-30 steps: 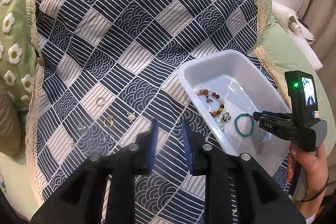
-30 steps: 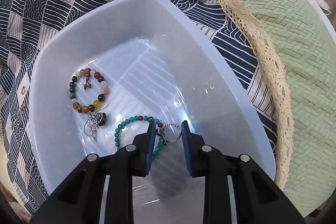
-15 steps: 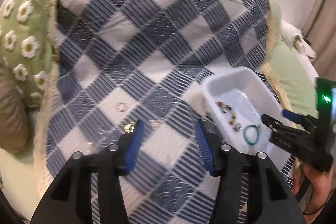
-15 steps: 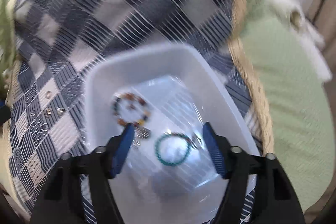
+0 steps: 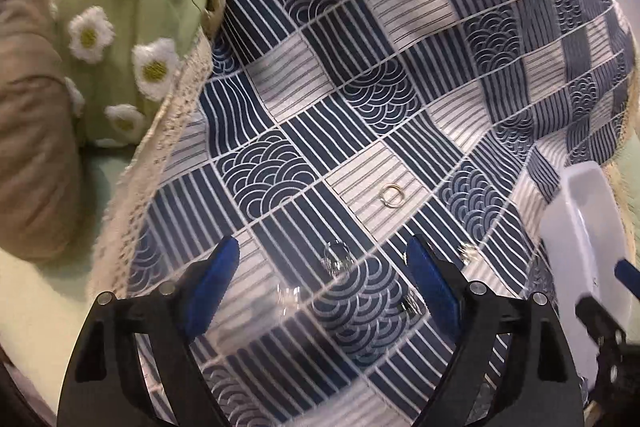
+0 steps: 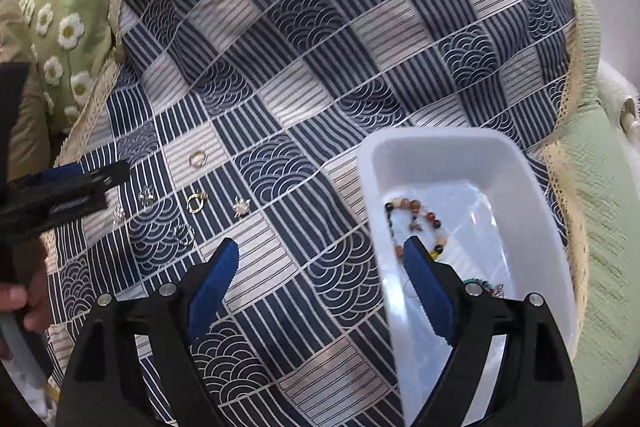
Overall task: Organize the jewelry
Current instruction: 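Move the left gripper to the ornate silver ring and grasp it, then grasp the pearl ring with the right gripper while the left lifts the silver ring, then carry both rings into the white tray and open both grippers, then withdraw both open grippers from the tray back toward the remaining rings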
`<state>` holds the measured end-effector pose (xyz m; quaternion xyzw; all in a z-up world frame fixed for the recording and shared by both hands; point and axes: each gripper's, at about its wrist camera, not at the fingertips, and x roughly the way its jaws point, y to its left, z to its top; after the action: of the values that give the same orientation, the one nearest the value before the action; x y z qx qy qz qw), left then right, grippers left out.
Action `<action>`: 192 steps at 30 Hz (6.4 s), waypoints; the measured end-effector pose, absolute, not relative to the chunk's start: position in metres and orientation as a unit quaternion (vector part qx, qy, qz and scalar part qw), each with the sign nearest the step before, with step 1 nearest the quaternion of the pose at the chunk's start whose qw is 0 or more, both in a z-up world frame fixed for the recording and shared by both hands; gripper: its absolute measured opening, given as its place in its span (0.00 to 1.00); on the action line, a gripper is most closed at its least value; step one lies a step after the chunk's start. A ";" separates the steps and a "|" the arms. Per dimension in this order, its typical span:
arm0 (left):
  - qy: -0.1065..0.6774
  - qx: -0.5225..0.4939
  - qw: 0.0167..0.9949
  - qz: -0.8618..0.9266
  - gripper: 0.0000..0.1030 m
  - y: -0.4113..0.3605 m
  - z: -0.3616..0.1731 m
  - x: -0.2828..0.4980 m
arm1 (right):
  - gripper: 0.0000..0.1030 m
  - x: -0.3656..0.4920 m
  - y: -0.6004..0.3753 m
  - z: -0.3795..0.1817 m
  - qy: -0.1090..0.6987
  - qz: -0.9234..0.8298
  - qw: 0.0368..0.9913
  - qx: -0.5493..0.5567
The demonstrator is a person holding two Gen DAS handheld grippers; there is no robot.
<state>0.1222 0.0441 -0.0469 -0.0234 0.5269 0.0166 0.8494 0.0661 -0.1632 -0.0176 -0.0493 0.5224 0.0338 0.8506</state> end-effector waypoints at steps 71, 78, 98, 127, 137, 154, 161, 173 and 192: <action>0.500 -0.076 0.862 0.036 0.17 0.063 0.000 0.099 | 0.29 0.148 -0.105 -0.113 0.602 0.108 0.790 -0.029; 0.502 -0.069 0.861 0.033 0.17 0.060 -0.003 0.099 | 0.17 0.148 -0.116 -0.104 0.602 0.113 0.791 -0.006; 0.452 0.063 0.874 -0.169 0.17 -0.176 0.036 0.046 | 0.16 0.029 -0.351 -0.027 0.560 -0.045 0.827 0.037; 0.531 0.091 0.828 -0.157 0.18 -0.241 -0.043 0.057 | 0.16 0.032 -0.380 -0.059 0.587 -0.001 0.806 0.079; 0.523 0.080 0.833 -0.158 0.18 -0.224 -0.031 0.058 | 0.17 0.034 -0.374 -0.079 0.618 -0.013 0.784 0.055; 0.494 0.056 0.861 -0.110 0.30 -0.151 -0.001 0.060 | 0.56 0.035 -0.355 -0.025 0.548 -0.022 0.835 0.053; 0.505 0.031 0.862 0.017 0.50 -0.025 0.000 0.081 | 0.74 0.036 -0.283 0.010 0.496 0.013 0.868 0.005; 0.592 0.025 0.801 0.083 0.55 0.036 -0.104 0.132 | 0.86 0.051 -0.186 -0.026 0.523 0.043 0.849 -0.065; 0.602 -0.028 0.794 0.077 0.15 0.062 -0.098 0.123 | 0.86 0.054 -0.170 -0.039 0.549 0.059 0.830 -0.076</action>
<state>0.1233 0.0623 -0.0982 -0.0283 0.6021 0.0772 0.7942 0.0541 -0.1699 -0.0389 -0.0760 0.5488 0.0587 0.8304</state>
